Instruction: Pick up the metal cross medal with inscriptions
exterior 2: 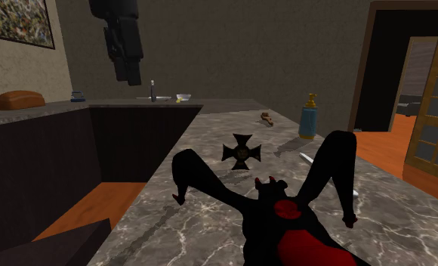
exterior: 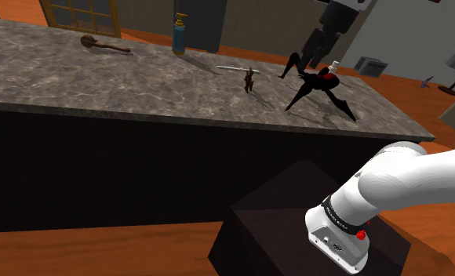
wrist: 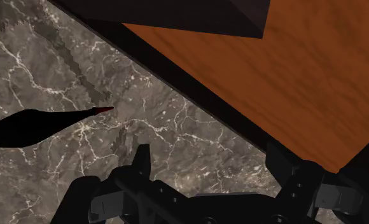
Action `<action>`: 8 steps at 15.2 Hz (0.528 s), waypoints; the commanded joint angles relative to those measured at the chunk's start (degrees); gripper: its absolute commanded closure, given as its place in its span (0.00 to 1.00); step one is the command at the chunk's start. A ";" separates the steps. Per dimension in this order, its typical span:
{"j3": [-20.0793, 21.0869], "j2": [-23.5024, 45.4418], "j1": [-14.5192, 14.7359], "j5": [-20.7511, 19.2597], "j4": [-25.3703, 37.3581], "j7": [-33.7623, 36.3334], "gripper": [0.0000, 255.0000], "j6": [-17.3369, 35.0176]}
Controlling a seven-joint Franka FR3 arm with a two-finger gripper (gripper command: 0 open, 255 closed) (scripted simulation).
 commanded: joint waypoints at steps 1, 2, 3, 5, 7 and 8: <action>0.00 0.00 0.00 0.00 0.00 0.00 0.00 0.00; 0.64 2.13 -0.43 0.08 0.66 1.67 0.00 1.33; 1.27 4.28 -0.89 0.13 1.40 3.33 0.00 2.59; 2.42 8.66 -1.82 0.07 3.12 6.65 0.00 4.93; 3.43 13.11 -2.76 -0.19 5.14 9.99 0.00 7.00; 3.88 15.36 -3.23 -0.39 6.26 11.67 0.00 7.92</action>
